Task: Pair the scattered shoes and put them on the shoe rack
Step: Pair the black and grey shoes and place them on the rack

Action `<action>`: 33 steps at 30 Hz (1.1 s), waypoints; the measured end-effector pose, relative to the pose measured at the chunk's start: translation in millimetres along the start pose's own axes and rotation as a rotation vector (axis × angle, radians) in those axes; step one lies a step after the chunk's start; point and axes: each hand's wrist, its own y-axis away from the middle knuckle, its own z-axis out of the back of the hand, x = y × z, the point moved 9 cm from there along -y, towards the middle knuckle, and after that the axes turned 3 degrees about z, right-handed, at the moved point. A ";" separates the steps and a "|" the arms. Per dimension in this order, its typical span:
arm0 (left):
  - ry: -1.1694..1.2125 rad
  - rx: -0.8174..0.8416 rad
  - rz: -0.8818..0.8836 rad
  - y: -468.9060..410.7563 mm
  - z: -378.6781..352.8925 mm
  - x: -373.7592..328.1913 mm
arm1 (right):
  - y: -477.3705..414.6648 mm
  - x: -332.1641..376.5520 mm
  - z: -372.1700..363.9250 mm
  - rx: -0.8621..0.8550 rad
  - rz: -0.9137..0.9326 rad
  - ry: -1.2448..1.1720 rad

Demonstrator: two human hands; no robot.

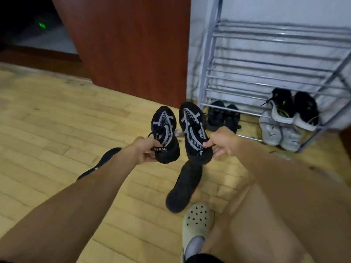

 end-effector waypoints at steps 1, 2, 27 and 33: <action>-0.025 0.013 -0.020 1.5 -12.4 -12.6 | 2.2 0.5 18.6 -0.029 0.007 -0.015; -0.050 0.030 -0.044 3.2 -26.6 -25.8 | 5.0 -0.6 37.2 -0.057 0.008 -0.033; -0.084 0.045 -0.128 -170.1 -278.7 -187.2 | -221.8 -56.3 240.3 -0.299 -0.079 -0.381; -0.121 -0.006 -0.181 -233.8 -293.0 -211.1 | -291.9 -56.6 247.7 -0.341 -0.056 -0.347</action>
